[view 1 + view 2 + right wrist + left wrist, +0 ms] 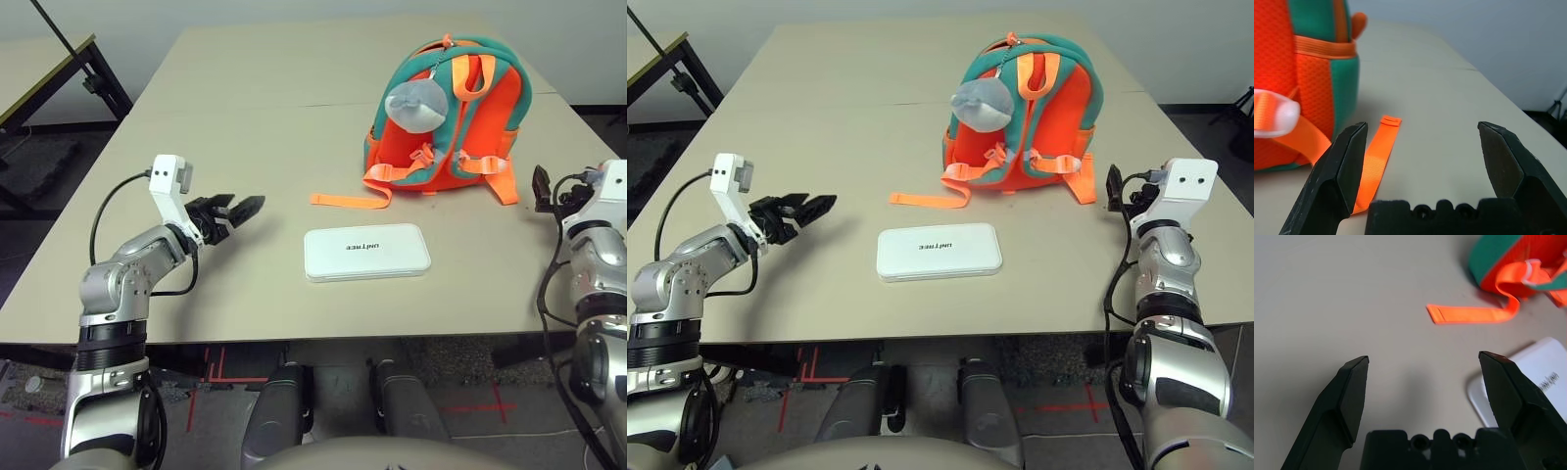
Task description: Put the pencil case into the backpack and zip it.
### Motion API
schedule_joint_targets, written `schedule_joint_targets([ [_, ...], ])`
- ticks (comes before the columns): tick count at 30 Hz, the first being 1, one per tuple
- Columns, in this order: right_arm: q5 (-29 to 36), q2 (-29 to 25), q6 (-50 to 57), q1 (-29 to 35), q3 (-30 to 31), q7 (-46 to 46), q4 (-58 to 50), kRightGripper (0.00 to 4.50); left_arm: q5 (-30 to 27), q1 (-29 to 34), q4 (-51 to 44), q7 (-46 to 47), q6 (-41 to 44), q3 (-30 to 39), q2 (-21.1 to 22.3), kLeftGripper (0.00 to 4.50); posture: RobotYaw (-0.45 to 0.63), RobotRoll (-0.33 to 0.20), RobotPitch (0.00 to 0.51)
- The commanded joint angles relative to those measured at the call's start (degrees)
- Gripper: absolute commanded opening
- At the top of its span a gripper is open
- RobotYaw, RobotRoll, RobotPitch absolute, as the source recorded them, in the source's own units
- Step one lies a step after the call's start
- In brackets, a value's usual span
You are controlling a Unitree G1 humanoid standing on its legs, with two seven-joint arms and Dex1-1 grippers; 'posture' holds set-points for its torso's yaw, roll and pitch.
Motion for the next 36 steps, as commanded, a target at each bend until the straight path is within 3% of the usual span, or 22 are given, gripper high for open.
schedule_joint_targets([
  [1, 0.8, -2.0, 4.2, 4.2, 1.1, 4.0, -9.8, 4.47, -3.7, -1.7, 0.6, -0.9, 8.1, 0.3, 0.9, 4.50, -0.14, 0.000, 0.132],
  [12, -0.2, -10.2, 18.3, 15.3, 5.5, 16.1, -31.7, 4.47, -9.9, -3.7, 4.0, -3.2, 24.1, 1.2, 1.0, 4.50, -0.18, 0.000, 0.130],
  [19, -3.9, -15.1, 20.2, 19.1, 11.8, 24.2, -38.5, 4.47, -9.1, -4.2, 5.6, -2.6, 25.7, 1.5, -0.4, 4.50, -0.18, 0.000, 0.129],
  [24, -5.4, -16.3, 20.0, 18.4, 15.6, 28.2, -40.4, 4.47, -9.0, -4.4, 7.4, -2.3, 27.0, 2.1, -1.4, 4.50, -0.18, 0.000, 0.123],
  [28, -6.4, -16.1, 20.0, 17.0, 17.6, 29.5, -41.3, 3.55, -8.7, -4.7, 8.4, -1.6, 28.2, 2.9, -2.4, 4.50, -0.18, 0.000, 0.122],
  [36, -6.4, -15.2, 22.5, 15.7, 21.2, 32.4, -45.5, 0.52, -8.0, -5.2, 10.5, -0.7, 30.1, 4.6, -3.8, 4.50, -0.18, 0.000, 0.124],
])
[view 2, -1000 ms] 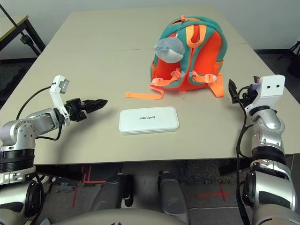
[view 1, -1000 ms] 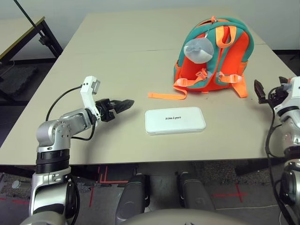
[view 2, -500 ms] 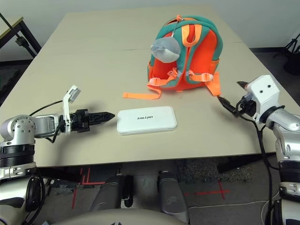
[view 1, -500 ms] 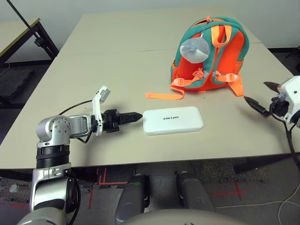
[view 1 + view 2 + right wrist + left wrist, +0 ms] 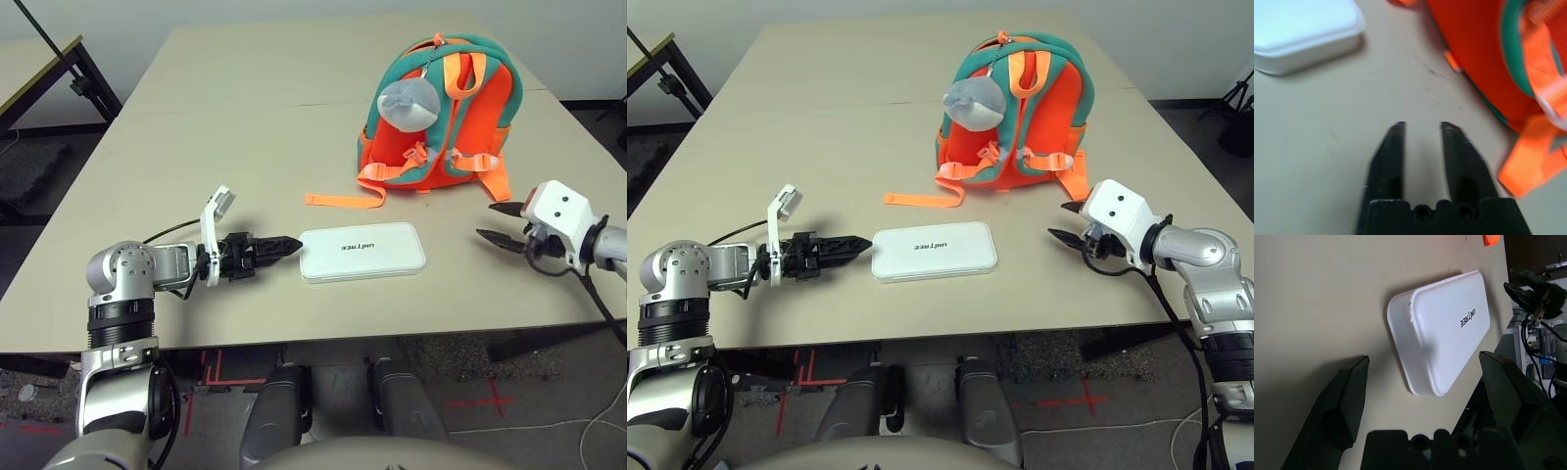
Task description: Put the pencil case into the backpack and zip it.
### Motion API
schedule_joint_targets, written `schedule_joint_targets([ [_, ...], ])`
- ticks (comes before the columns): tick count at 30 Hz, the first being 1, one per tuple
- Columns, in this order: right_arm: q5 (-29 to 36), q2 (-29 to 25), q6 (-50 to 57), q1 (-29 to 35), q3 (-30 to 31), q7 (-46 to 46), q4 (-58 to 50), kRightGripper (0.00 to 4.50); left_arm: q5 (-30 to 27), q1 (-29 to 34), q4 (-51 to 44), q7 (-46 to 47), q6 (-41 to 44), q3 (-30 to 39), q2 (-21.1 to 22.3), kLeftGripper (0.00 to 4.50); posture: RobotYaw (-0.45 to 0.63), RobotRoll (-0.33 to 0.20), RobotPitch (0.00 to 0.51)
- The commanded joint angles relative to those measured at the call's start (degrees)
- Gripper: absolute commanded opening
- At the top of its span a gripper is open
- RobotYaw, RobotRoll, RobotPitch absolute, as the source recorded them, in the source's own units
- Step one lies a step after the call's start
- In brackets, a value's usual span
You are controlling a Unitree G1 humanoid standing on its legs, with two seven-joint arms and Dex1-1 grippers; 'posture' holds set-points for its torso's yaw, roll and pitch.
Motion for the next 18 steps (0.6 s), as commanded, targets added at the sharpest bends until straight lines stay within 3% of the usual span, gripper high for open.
schedule_joint_targets([
  [1, -0.3, 0.1, 1.6, -0.4, 2.2, 2.1, -2.1, 0.08, 1.2, -0.2, 2.0, 0.7, 0.7, 0.5, -0.2, 4.50, -0.18, 0.000, 0.124],
  [18, -2.7, 1.1, -1.0, -2.4, 4.7, 3.7, 1.7, 0.04, 0.2, -4.6, 12.0, -6.5, 4.5, -2.2, 1.7, 4.50, -0.19, 0.000, 0.126],
])
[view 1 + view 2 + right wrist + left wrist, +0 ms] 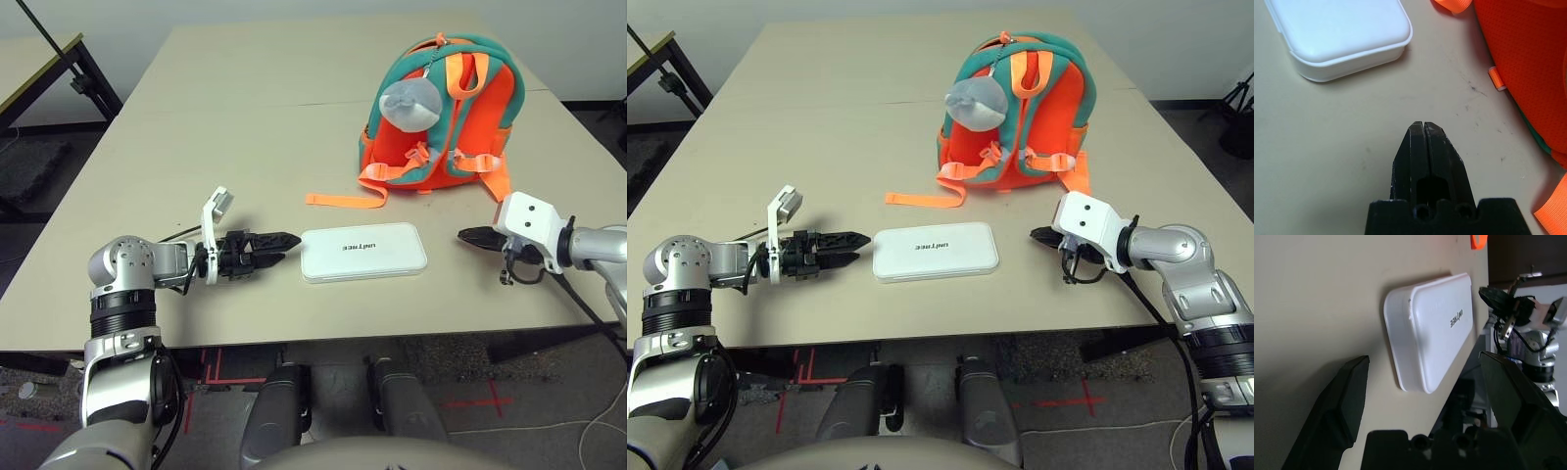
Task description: Put the pencil case into the backpack and zip it.
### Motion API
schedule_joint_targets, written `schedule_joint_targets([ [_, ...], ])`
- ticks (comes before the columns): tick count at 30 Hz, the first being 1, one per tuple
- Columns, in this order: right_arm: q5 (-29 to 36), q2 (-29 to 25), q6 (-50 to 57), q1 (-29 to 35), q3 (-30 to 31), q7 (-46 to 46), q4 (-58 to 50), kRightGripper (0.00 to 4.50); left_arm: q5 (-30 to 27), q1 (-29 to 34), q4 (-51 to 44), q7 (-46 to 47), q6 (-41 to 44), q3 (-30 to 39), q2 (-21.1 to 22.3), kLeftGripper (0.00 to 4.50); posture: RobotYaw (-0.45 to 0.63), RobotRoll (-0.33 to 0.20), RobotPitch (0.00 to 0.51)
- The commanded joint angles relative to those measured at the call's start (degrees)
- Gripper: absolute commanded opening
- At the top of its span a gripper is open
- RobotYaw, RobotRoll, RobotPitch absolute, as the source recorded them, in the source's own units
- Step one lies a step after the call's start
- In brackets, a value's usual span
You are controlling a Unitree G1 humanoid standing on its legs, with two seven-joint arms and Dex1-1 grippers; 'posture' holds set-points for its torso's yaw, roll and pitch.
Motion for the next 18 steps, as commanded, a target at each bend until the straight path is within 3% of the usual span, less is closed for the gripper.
schedule_joint_targets([
  [1, -1.0, 0.7, -1.4, -0.6, 1.1, 0.1, 1.6, 0.04, -0.3, -1.0, 2.7, -2.5, 1.0, -1.9, 1.0, 4.50, -0.19, 0.000, 0.126],
  [18, -1.4, 0.5, 0.8, 0.6, 2.7, 3.5, 0.2, 0.04, 2.2, -3.5, 7.2, -8.4, -1.8, -8.0, 3.2, 4.50, -0.20, 0.000, 0.133],
])
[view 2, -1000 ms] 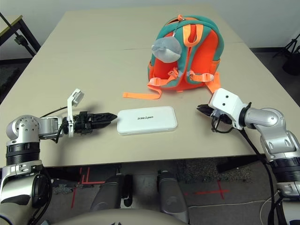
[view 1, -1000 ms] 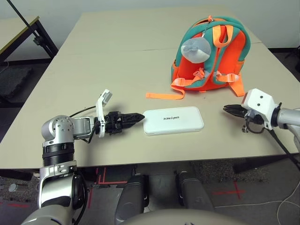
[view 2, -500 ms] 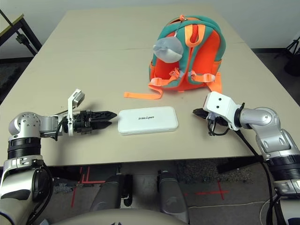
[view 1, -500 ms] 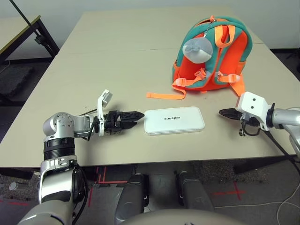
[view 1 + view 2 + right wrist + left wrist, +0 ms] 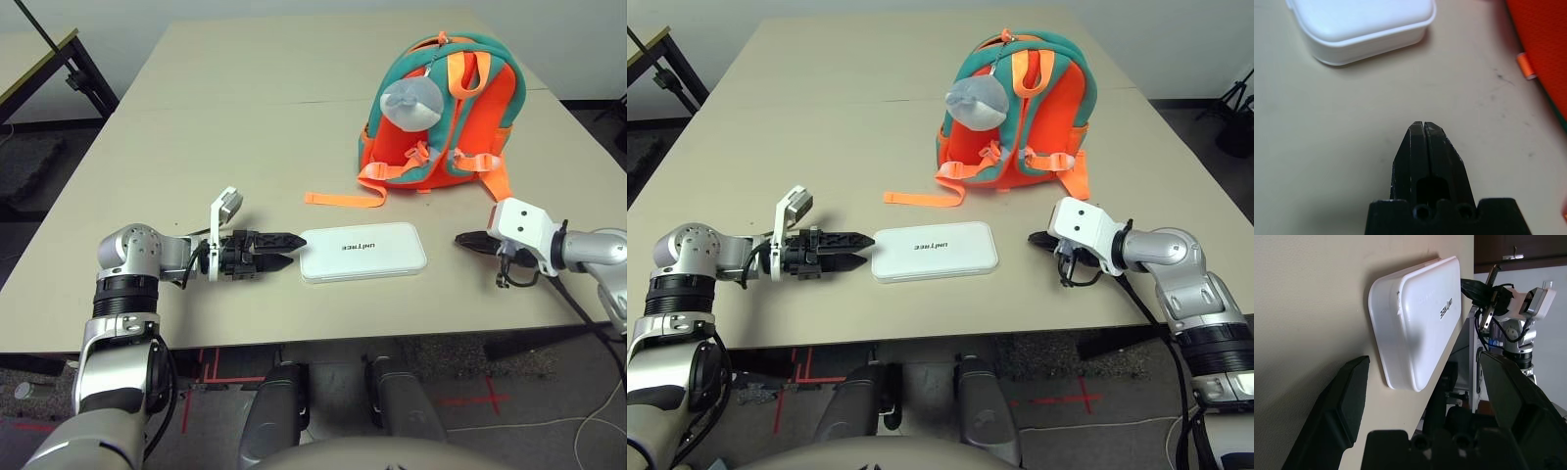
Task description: Put the pencil case into the backpack and zip it.
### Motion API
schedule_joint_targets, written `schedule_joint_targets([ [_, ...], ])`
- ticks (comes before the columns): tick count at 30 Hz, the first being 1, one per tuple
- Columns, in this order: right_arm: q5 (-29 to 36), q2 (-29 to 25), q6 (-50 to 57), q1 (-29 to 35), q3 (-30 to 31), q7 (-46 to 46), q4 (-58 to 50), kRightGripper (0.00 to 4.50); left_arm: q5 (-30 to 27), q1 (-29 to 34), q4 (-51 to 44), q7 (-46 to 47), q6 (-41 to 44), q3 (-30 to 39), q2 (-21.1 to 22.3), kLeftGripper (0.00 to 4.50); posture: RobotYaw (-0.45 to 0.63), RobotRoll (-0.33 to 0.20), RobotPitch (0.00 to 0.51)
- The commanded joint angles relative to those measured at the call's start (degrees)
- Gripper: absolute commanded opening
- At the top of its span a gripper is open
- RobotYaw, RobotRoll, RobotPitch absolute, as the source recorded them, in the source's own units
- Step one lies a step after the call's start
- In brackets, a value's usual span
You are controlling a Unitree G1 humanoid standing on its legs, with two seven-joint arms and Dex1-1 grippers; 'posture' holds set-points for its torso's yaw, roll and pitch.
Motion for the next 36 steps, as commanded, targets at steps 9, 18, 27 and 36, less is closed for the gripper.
schedule_joint_targets([
  [9, 0.0, 0.3, 3.7, 0.0, 1.8, 2.7, -4.0, 0.04, 2.7, 0.0, 1.8, -0.3, -1.4, -1.4, -0.1, 4.50, -0.20, 0.000, 0.138],
  [18, -0.7, 2.9, 5.4, -3.0, 4.9, 2.6, -5.3, 0.04, 3.5, 0.0, 1.7, 0.4, -1.7, -0.7, -0.8, 4.50, -0.19, 0.000, 0.141],
  [27, -1.2, 4.6, 6.4, -5.2, 6.4, 2.7, -5.6, 0.04, 3.7, 0.1, 1.4, 1.2, -1.6, 0.1, -1.4, 4.50, -0.19, 0.000, 0.143],
  [36, -0.6, 5.7, 10.0, -5.3, 7.6, 3.2, -9.9, 0.04, 3.7, 0.0, 1.4, 1.7, -1.0, 0.5, -1.8, 4.50, -0.19, 0.000, 0.143],
])
